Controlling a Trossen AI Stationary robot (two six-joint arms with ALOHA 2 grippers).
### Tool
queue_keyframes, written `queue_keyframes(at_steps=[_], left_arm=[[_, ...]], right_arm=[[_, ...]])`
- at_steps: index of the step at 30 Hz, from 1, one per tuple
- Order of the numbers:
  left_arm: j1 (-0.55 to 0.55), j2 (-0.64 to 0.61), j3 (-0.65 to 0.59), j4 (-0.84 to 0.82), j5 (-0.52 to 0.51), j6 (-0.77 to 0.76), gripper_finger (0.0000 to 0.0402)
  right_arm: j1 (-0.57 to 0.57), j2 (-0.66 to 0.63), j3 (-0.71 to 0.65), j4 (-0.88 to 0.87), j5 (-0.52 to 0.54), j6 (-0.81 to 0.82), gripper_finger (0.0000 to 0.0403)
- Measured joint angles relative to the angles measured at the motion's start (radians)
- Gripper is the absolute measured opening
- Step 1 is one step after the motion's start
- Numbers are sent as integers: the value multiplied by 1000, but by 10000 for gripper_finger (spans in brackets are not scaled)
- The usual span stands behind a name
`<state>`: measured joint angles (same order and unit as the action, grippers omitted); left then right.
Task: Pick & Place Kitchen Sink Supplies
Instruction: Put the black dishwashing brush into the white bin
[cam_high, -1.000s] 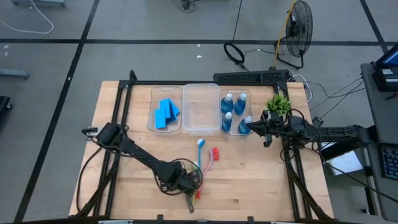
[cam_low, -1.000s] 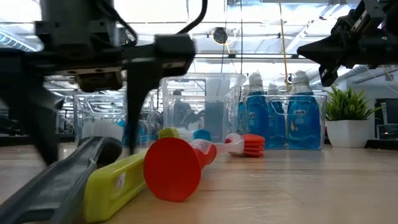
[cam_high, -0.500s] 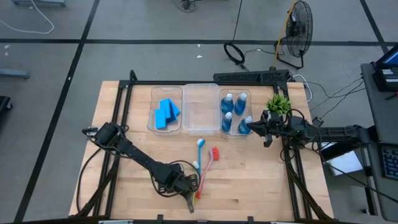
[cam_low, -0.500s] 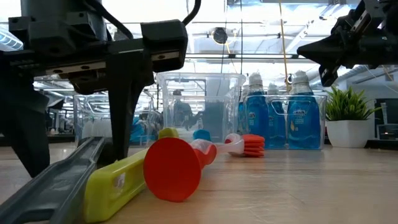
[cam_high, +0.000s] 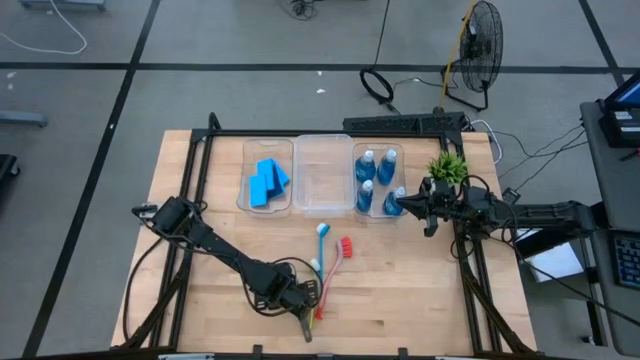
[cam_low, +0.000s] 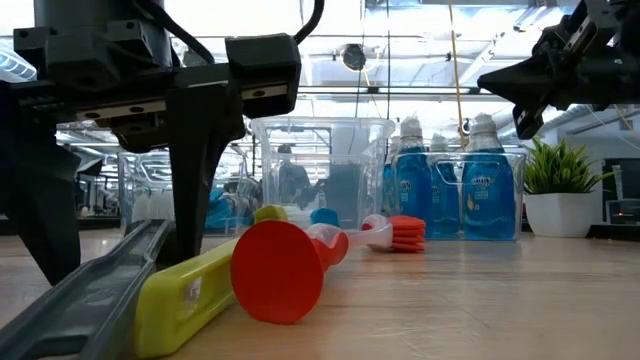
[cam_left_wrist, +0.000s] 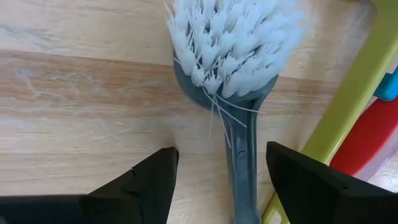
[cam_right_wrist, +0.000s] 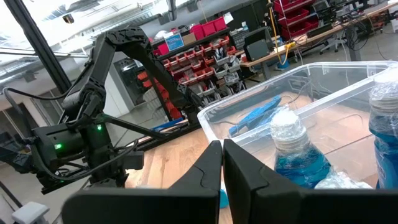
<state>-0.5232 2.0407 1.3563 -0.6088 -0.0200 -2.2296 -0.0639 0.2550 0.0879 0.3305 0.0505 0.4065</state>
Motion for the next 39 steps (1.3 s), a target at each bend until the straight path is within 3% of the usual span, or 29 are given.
queue_keyframes(at_steps=[8,17,31,39], left_arm=[[13,1,0,-71,37,0,193],[14,2,0,-164,34,-22,54],[12,-18,1,-306,-41,62,50],[-15,-164,3,-444,-249,145,50]], right_arm=[[0,0,0,0,0,0,4],[0,0,0,0,0,0,4],[0,0,0,0,0,0,4],[0,0,0,-3,0,0,4]])
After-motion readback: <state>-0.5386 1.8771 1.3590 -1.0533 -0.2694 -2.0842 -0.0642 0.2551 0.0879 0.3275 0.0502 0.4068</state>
